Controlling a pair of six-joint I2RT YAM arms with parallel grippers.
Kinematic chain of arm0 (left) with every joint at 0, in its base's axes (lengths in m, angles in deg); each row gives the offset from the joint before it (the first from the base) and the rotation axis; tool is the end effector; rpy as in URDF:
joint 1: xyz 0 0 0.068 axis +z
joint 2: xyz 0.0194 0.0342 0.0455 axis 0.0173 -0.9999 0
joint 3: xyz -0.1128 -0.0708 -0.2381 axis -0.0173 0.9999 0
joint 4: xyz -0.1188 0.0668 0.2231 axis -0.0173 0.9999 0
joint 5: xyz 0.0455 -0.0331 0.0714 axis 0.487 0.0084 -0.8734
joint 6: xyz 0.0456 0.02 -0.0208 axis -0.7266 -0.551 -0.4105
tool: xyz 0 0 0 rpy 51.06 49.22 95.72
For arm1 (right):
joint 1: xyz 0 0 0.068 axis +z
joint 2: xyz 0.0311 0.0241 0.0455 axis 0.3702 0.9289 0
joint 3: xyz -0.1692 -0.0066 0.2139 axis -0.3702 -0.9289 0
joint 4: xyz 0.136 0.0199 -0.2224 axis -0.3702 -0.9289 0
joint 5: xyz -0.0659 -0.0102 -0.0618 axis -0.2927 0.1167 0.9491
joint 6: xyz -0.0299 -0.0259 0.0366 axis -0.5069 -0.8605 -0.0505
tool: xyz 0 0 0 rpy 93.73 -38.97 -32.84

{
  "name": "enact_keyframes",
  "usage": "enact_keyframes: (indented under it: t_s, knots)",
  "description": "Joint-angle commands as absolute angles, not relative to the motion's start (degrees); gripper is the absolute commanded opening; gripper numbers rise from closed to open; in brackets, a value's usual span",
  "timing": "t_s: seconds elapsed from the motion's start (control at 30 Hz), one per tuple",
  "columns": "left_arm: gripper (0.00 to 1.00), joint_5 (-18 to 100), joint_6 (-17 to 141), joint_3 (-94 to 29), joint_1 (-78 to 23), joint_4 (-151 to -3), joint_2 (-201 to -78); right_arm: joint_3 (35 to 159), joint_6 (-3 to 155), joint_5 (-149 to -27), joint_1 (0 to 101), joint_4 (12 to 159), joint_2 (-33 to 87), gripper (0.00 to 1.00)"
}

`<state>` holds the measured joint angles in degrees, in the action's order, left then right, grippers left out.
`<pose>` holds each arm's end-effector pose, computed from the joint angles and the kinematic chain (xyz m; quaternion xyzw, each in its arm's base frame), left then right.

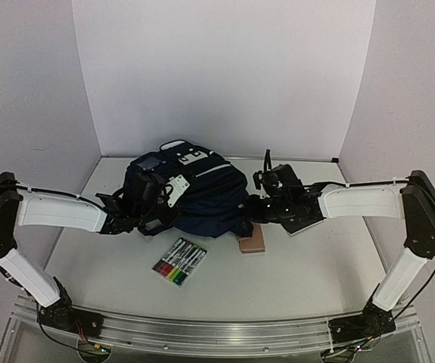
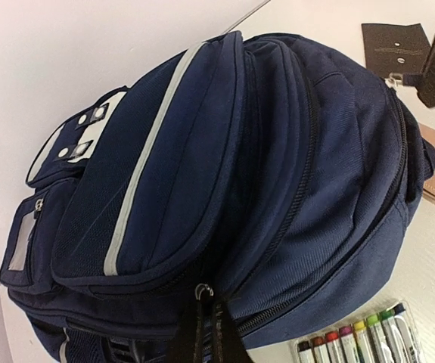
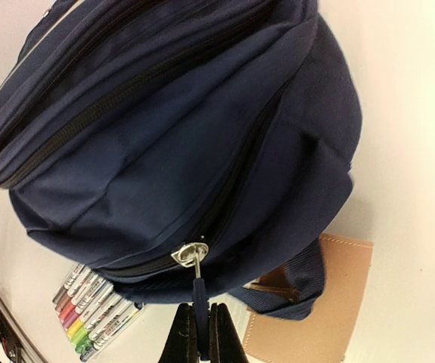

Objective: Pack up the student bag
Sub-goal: Zip the student bag at the center of the board.

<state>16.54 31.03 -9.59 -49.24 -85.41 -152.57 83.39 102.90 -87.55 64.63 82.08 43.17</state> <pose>0.2304 -0.2433 0.2185 0.4151 0.7459 -0.0096 0.5208 0.2700 0.2568 0.2131 -0.0969 0.8974 0.3068 0.3018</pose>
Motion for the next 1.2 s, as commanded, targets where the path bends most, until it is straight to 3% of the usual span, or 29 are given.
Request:
enact_keyframes:
  t_s: [0.0, 0.2, 0.37, 0.43, 0.5, 0.6, 0.83, 1.17]
  knots:
    - [0.00, 9.02, 32.90, -5.83, -47.27, -82.84, -143.42, 87.71, 98.12, -85.56, 59.11, 78.34, 45.18, 0.00]
    - [0.00, 8.63, 35.77, -2.93, -46.08, -78.26, -136.00, 93.30, 93.63, -86.55, 55.24, 78.78, 51.32, 0.00]
    - [0.03, 20.53, 42.94, -5.60, -40.52, -68.53, -132.43, 99.37, 88.61, -97.31, 54.34, 79.60, 54.26, 0.00]
    - [0.19, 24.73, 44.96, -9.89, -40.29, -64.41, -134.45, 99.52, 87.43, -100.12, 54.36, 79.85, 53.79, 0.00]
    - [0.41, 29.47, 47.22, -14.45, -40.28, -62.77, -137.11, 98.80, 86.91, -100.75, 54.37, 79.98, 53.07, 0.00]
    - [0.63, 36.63, 49.96, -20.89, -40.30, -64.08, -142.40, 96.81, 87.30, -100.56, 54.37, 80.54, 51.83, 0.00]
    - [0.79, 39.54, 49.37, -37.24, -42.69, -65.39, -158.25, 92.09, 89.84, -100.75, 54.34, 84.26, 49.45, 0.00]
    - [0.84, 33.69, 42.88, -58.44, -47.67, -59.19, -177.84, 90.07, 90.79, -101.92, 54.35, 87.35, 48.67, 0.00]
